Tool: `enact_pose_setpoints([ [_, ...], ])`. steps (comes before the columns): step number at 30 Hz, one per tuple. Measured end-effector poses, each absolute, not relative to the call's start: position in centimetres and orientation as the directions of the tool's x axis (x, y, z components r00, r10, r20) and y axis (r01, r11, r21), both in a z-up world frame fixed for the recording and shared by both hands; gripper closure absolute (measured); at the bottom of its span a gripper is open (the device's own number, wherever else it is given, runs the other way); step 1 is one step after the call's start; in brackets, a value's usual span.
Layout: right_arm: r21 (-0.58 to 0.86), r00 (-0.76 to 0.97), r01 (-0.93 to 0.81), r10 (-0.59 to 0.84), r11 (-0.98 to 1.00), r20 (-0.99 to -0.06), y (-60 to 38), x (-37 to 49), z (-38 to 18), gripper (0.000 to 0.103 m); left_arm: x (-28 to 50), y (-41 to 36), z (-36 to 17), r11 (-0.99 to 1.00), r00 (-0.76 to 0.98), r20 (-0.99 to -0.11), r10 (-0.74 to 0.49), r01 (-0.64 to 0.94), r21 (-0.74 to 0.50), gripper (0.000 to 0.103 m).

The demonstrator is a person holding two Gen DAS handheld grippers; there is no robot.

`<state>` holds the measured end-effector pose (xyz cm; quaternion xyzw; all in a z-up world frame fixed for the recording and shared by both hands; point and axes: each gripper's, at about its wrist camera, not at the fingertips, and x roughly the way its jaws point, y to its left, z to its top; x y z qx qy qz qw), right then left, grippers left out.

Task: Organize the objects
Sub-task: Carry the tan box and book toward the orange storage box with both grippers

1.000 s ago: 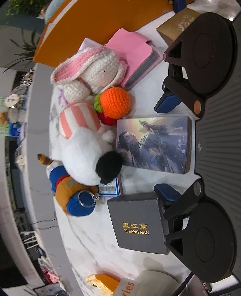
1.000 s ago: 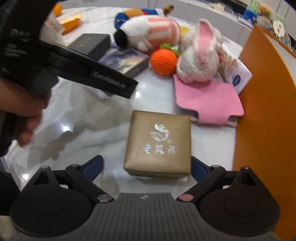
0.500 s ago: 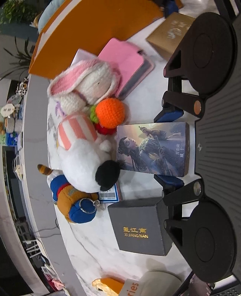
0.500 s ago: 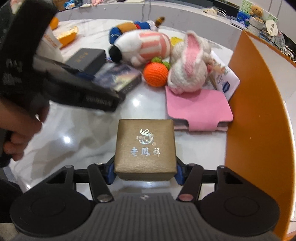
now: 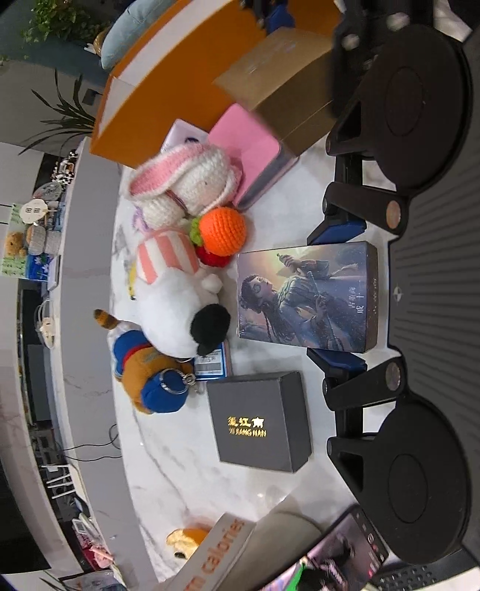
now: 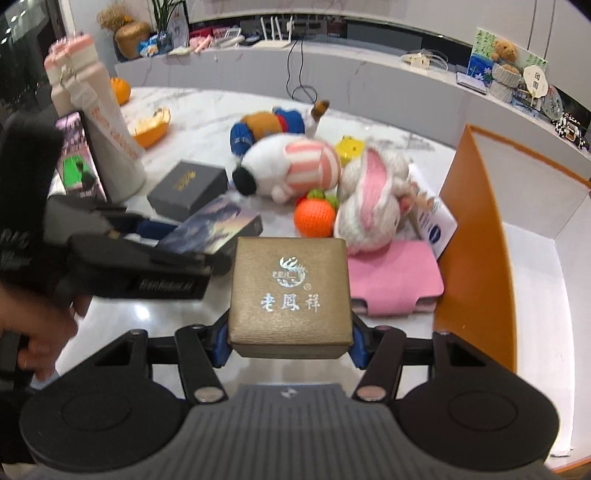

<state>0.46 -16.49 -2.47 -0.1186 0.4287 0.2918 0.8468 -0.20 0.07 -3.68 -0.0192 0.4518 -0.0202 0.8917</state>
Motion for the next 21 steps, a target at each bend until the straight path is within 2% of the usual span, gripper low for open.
enact_pose_setpoints([
  [8, 0.085, 0.512, -0.561, 0.426, 0.824, -0.746, -17.5, 1.6, 0.1, 0.042, -1.8, -1.3, -1.8, 0.999, 0.599, -0.8, -0.004, 0.037, 0.023, 0.037],
  [21, 0.194, 0.597, -0.472, 0.474, 0.86, -0.647, -22.2, 3.4, 3.6, 0.042, -2.7, -6.0, 1.8, 0.998, 0.639, -0.768, -0.039, 0.061, 0.001, 0.037],
])
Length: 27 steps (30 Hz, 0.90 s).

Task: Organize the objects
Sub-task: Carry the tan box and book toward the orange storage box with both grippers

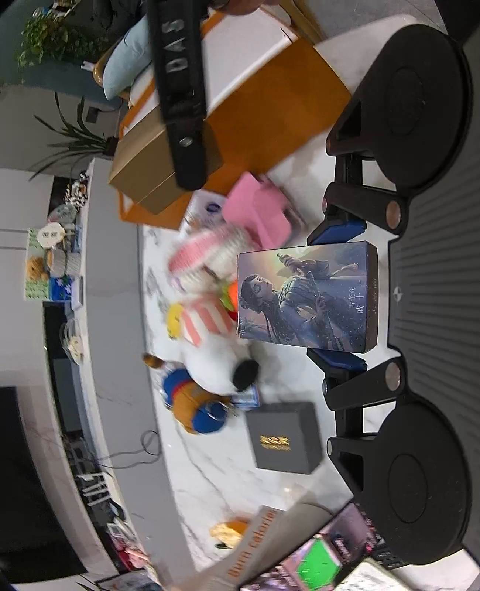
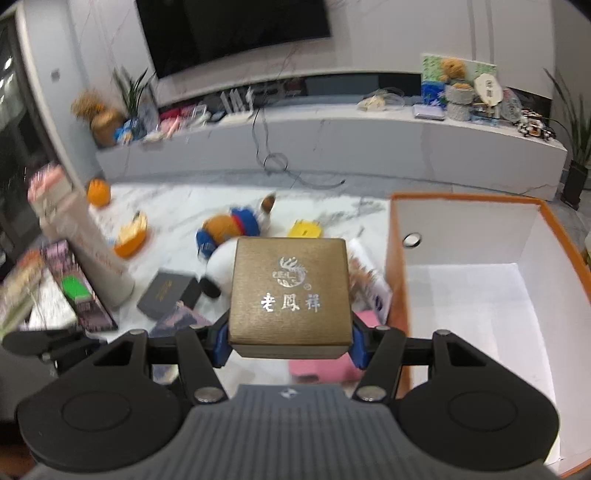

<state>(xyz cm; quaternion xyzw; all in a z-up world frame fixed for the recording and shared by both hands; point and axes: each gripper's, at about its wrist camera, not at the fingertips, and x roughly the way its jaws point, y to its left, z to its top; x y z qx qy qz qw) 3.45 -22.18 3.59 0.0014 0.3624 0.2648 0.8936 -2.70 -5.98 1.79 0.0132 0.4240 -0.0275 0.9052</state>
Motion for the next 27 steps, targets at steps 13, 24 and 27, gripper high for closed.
enact_pose_setpoints([
  [13, 0.239, 0.718, -0.252, 0.347, 0.938, -0.604, -31.9, 6.5, 5.3, 0.042, 0.9, -13.5, 4.3, 0.975, 0.668, -0.721, -0.184, 0.214, -0.051, 0.037],
  [24, 0.194, 0.712, -0.116, 0.218, 0.974, -0.668, -36.9, 8.9, 3.7, 0.042, 3.6, -18.7, 5.4, 0.954, 0.682, -0.693, -0.234, 0.299, -0.027, 0.037],
  [27, 0.191, 0.695, -0.118, 0.219, 0.974, -0.685, -36.9, 8.8, 3.1, 0.042, 3.7, -18.6, 5.7, 0.957, 0.694, -0.683, -0.227, 0.29, -0.024, 0.037],
])
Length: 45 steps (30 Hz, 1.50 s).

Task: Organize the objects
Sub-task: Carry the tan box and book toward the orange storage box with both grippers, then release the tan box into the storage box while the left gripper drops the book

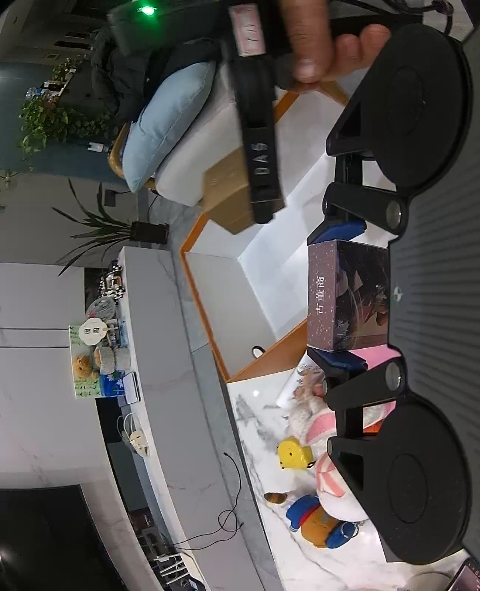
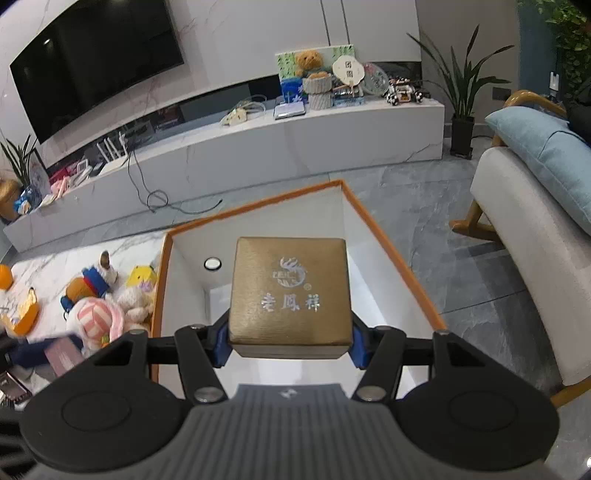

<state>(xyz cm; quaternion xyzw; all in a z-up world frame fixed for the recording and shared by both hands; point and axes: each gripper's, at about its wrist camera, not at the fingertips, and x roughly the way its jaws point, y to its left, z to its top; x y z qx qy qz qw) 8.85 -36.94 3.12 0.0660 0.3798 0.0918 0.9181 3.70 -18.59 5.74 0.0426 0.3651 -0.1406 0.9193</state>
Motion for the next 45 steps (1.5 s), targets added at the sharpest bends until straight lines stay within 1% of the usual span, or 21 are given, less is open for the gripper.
enact_pose_setpoints([
  [5, 0.186, 0.687, -0.129, 0.223, 0.974, -0.691, -36.5, 8.9, 3.1, 0.042, 3.1, -18.5, 7.0, 0.956, 0.719, -0.656, -0.229, 0.294, -0.011, 0.037],
  [10, 0.184, 0.684, -0.12, 0.216, 0.976, -0.697, -36.2, 9.0, 3.0, 0.042, 2.9, -20.1, 8.8, 0.933, 0.724, -0.613, -0.316, 0.355, -0.06, 0.037],
  [13, 0.178, 0.68, -0.095, 0.194, 0.979, -0.707, -36.7, 9.3, 2.8, 0.042, 3.3, -21.0, 8.9, 0.928, 0.728, -0.598, -0.335, 0.365, -0.076, 0.037],
  [18, 0.187, 0.676, -0.06, 0.178, 0.98, -0.715, -38.1, 9.8, 2.6, 0.042, 4.8, -21.1, 7.6, 0.922, 0.712, -0.59, -0.381, 0.341, -0.183, 0.037],
  [23, 0.178, 0.659, -0.037, 0.157, 0.983, -0.736, -39.1, 10.4, 1.8, 0.042, 5.6, -21.8, 5.6, 0.928, 0.687, -0.627, -0.366, 0.322, -0.188, 0.037],
  [27, 0.182, 0.631, -0.046, 0.17, 0.982, -0.757, -39.6, 10.7, 1.2, 0.042, 5.0, -22.3, 4.0, 0.927, 0.662, -0.659, -0.357, 0.34, -0.16, 0.037],
  [30, 0.15, 0.593, -0.081, 0.168, 0.985, -0.788, -39.3, 10.9, 0.7, 0.042, 4.6, -23.7, 3.1, 0.907, 0.613, -0.701, -0.363, 0.404, -0.116, 0.037],
  [32, 0.105, 0.543, -0.108, 0.147, 0.989, -0.826, -38.9, 11.0, 0.0, 0.042, 4.2, -24.7, 2.6, 0.895, 0.593, -0.723, -0.356, 0.44, -0.08, 0.037],
  [37, -0.021, 0.468, -0.183, 0.068, 0.983, -0.881, -37.6, 10.7, -1.4, 0.042, 3.8, -25.5, 1.2, 0.884, 0.564, -0.757, -0.331, 0.465, -0.04, 0.037],
  [42, -0.041, 0.438, -0.243, 0.072, 0.969, -0.896, -36.6, 10.0, -1.6, 0.042, 3.5, -25.9, 0.1, 0.876, 0.536, -0.789, -0.301, 0.483, -0.006, 0.037],
  [45, -0.039, 0.428, -0.257, 0.077, 0.966, -0.9, -36.4, 9.7, -1.7, 0.042, 3.5, -26.2, -0.2, 0.871, 0.54, -0.793, -0.283, 0.491, 0.023, 0.037],
])
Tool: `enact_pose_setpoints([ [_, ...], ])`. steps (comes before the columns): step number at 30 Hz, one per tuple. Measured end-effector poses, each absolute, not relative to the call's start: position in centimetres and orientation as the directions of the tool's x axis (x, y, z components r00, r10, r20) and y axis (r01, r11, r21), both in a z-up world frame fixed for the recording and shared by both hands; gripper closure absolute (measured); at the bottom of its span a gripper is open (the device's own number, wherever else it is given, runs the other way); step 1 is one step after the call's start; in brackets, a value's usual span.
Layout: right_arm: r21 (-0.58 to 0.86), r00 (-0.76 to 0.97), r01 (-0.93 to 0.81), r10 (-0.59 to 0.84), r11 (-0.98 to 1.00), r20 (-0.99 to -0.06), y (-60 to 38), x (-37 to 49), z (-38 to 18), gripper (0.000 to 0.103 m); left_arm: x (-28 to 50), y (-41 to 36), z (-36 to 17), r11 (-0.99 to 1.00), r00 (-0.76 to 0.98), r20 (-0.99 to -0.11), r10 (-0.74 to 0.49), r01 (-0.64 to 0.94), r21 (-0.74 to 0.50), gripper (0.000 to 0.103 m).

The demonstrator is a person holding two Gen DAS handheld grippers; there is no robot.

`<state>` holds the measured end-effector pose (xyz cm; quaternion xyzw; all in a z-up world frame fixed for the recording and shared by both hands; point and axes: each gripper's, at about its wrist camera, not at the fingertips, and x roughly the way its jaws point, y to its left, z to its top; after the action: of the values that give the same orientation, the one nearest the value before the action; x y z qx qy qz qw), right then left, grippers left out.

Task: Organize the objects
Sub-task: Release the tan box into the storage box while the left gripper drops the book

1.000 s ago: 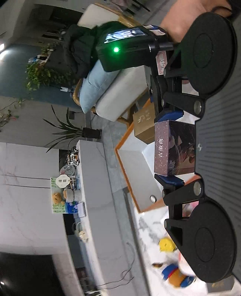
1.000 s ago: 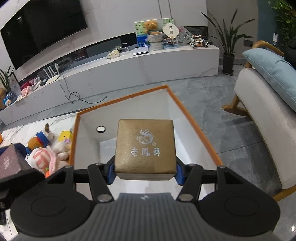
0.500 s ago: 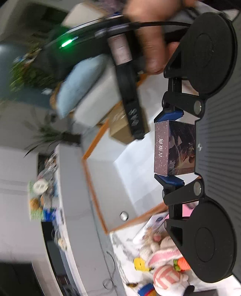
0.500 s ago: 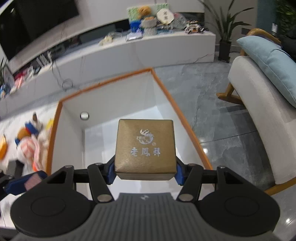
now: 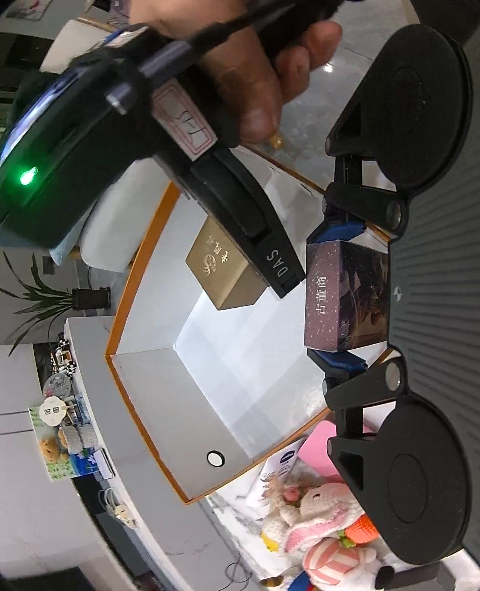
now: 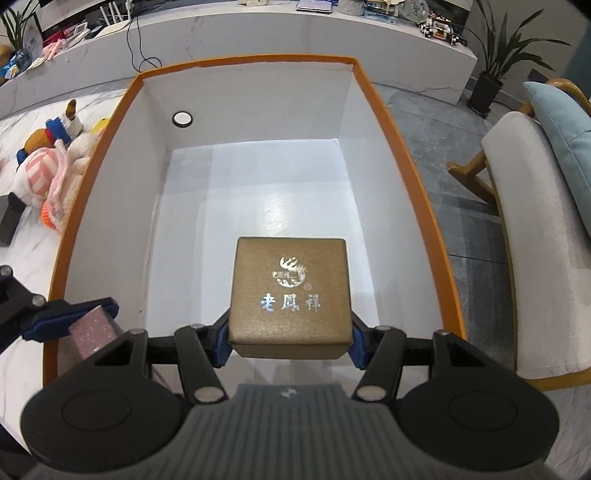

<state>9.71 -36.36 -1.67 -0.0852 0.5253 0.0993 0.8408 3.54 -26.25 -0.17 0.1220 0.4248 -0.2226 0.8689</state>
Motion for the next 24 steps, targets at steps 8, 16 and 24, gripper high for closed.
enact_pose_setpoints([
  [8, -0.063, 0.429, -0.253, 0.053, 0.965, -0.902, -36.3, 9.5, -1.9, 0.038, 3.8, -26.4, 0.0, 0.884, 0.552, -0.793, -0.257, 0.467, 0.039, 0.035],
  [16, -0.051, 0.469, -0.229, 0.064, 0.972, -0.881, -36.9, 9.4, -0.8, 0.037, 3.8, -25.9, 1.1, 0.898, 0.575, -0.775, -0.261, 0.439, 0.023, 0.031],
  [24, -0.018, 0.52, -0.201, 0.091, 0.98, -0.849, -37.3, 9.6, 0.4, 0.033, 2.8, -23.5, 3.3, 0.915, 0.65, -0.687, -0.325, 0.399, -0.056, 0.02],
])
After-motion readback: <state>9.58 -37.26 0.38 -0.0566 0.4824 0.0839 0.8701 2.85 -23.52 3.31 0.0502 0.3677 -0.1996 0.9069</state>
